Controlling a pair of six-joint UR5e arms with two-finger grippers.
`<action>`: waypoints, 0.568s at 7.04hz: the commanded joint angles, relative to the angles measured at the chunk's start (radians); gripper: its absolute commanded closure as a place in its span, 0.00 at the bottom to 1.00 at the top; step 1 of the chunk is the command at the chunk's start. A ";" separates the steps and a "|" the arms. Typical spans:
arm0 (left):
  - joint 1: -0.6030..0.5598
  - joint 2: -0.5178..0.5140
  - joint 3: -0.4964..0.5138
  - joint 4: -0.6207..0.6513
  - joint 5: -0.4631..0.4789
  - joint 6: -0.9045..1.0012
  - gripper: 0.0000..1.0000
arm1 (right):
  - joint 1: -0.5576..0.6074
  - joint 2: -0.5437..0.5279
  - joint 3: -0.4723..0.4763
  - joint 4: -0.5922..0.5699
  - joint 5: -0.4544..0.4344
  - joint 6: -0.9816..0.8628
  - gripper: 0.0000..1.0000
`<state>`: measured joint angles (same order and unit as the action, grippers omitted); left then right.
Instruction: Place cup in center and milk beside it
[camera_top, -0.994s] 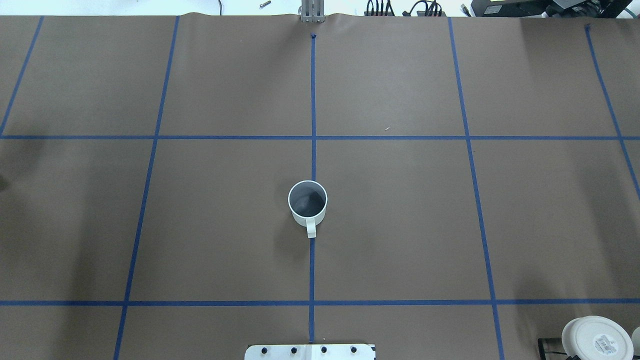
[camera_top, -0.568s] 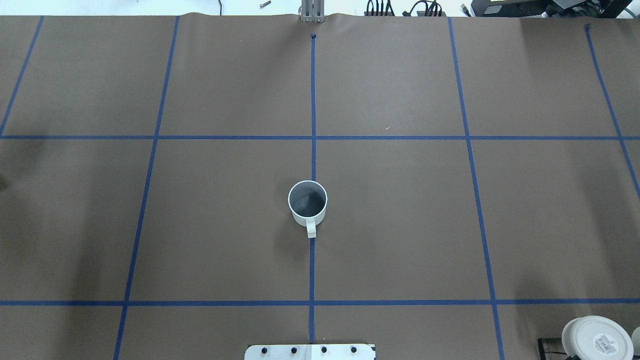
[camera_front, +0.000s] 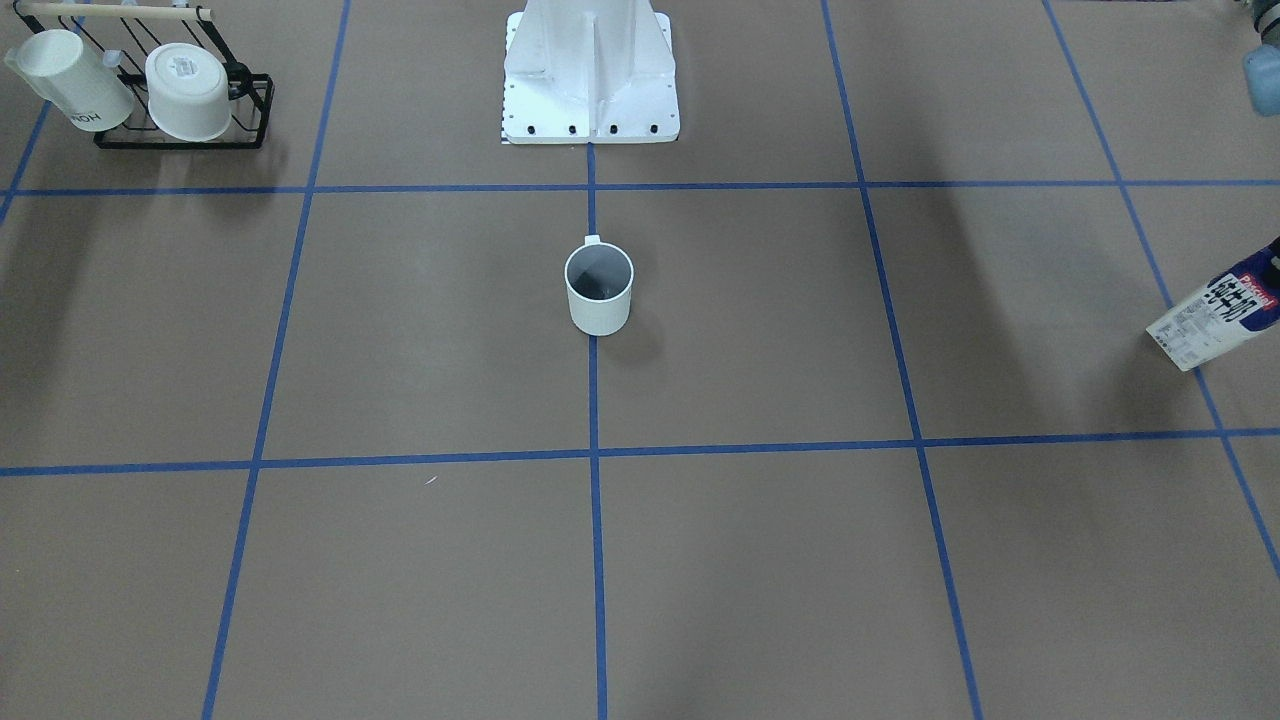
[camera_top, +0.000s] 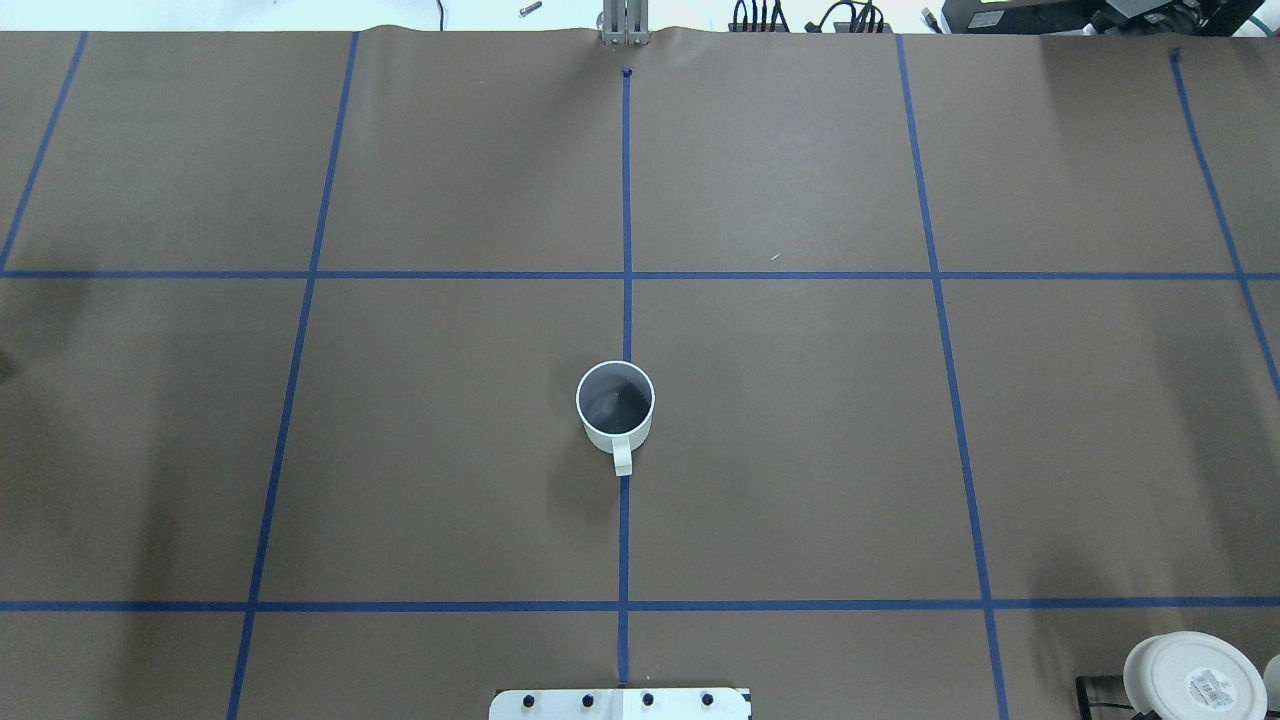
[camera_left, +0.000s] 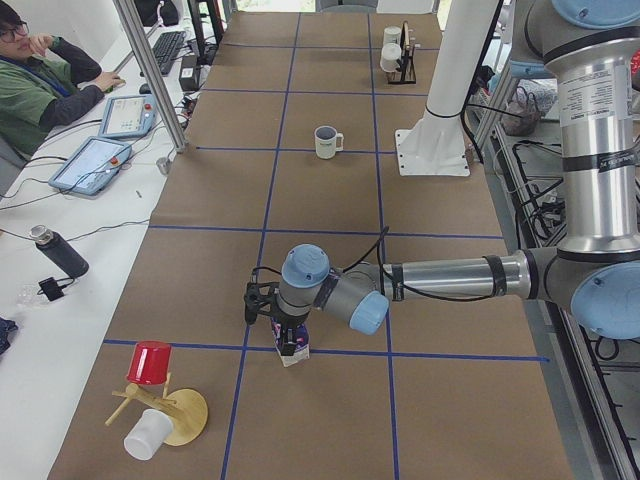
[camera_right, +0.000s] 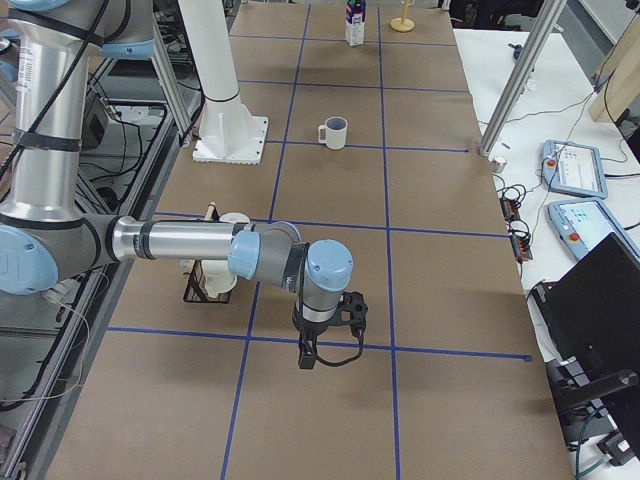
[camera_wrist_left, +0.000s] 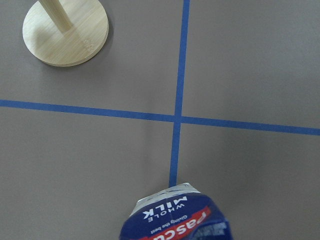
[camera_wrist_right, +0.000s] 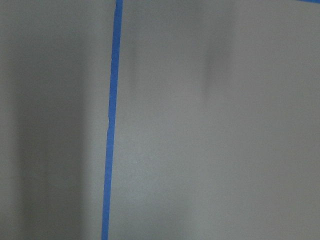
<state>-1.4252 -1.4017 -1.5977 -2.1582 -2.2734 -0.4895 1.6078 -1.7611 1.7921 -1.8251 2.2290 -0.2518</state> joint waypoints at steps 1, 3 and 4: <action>0.005 0.004 0.012 -0.031 0.000 0.002 0.41 | 0.000 0.000 0.000 0.003 0.000 0.000 0.00; 0.005 0.004 0.010 -0.040 0.000 0.028 0.80 | 0.000 0.002 0.000 0.003 0.001 0.000 0.00; 0.005 0.004 0.002 -0.046 0.000 0.028 0.94 | 0.000 0.002 0.000 0.003 0.001 0.000 0.00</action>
<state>-1.4206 -1.3975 -1.5886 -2.1959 -2.2734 -0.4660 1.6076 -1.7600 1.7917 -1.8224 2.2299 -0.2516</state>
